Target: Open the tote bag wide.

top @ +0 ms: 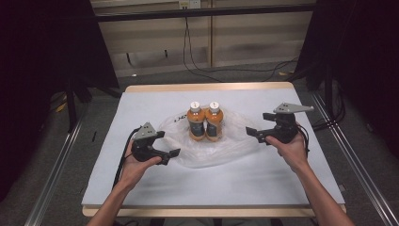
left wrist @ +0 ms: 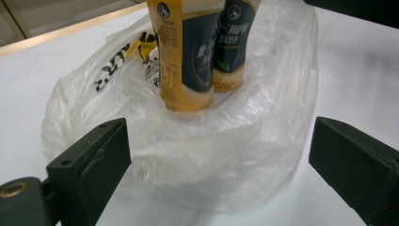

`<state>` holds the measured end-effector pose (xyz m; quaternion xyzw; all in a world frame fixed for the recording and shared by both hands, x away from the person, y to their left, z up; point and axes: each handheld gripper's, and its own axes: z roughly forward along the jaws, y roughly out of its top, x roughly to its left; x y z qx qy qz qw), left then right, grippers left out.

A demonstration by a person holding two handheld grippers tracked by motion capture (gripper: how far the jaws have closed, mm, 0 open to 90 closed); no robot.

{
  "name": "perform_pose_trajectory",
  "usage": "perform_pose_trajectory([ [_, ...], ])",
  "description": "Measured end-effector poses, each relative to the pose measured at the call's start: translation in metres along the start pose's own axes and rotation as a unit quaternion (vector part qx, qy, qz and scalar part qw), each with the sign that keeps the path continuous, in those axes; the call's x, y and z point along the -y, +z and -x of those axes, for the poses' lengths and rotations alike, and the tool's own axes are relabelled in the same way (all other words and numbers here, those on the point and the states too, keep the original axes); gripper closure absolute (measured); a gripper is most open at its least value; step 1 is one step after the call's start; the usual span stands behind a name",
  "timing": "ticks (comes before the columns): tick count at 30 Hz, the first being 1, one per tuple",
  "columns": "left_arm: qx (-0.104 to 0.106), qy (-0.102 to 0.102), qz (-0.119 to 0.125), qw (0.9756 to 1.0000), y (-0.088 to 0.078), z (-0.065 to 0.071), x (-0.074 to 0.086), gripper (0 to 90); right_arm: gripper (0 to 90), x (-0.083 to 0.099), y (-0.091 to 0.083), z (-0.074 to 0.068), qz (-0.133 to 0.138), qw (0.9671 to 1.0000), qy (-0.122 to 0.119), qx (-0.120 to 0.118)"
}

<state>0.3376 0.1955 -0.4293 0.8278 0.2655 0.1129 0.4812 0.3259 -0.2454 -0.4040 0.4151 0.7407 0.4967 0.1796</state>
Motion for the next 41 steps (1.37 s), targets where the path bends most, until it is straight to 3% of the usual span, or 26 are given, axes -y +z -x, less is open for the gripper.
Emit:
perform_pose_trajectory([
  [4, -0.002, 0.009, -0.007, 0.9999, -0.01, 0.0, 0.004, 3.6, 4.1, 0.011, -0.015, -0.004, -0.004, 1.0, 0.001, 0.006],
  [8, 0.001, 0.002, -0.001, 1.0, -0.025, -0.001, 0.011, 3.3, 5.1, 0.017, -0.03, -0.005, 0.004, 0.9999, 0.002, 0.014],
  [9, -0.001, -0.003, -0.002, 1.0, -0.031, -0.002, 0.015, 3.3, 5.9, 0.021, -0.039, -0.004, 0.007, 0.9996, 0.005, 0.028],
  [16, -0.044, -0.013, -0.01, 0.9989, -0.055, 0.001, 0.031, 3.9, 6.0, 0.045, -0.067, -0.007, 0.0, 0.9989, 0.015, 0.044],
  [21, -0.056, -0.032, -0.019, 0.9977, -0.068, 0.005, 0.041, 4.1, 6.2, 0.06, -0.083, -0.014, 0.004, 0.9972, 0.017, 0.073],
  [25, -0.058, -0.025, -0.03, 0.9976, -0.073, 0.013, 0.048, 4.1, 6.5, 0.074, -0.092, -0.017, -0.005, 0.9969, 0.03, 0.073],
  [30, -0.065, -0.042, -0.027, 0.9966, -0.075, 0.024, 0.063, 4.1, 7.9, 0.09, -0.102, -0.025, -0.013, 0.9969, 0.024, 0.073],
  [33, -0.062, -0.042, -0.033, 0.9966, -0.075, 0.03, 0.074, 4.0, 7.5, 0.097, -0.108, -0.028, -0.01, 0.9966, 0.03, 0.076],
  [37, -0.059, -0.061, -0.017, 0.9962, -0.08, 0.031, 0.082, 4.1, 6.8, 0.107, -0.114, -0.029, -0.002, 0.9949, 0.04, 0.092],
  [41, -0.068, -0.057, -0.014, 0.996, -0.081, 0.031, 0.083, 4.0, 6.4, 0.11, -0.117, -0.028, 0.0, 0.9945, 0.042, 0.096],
])
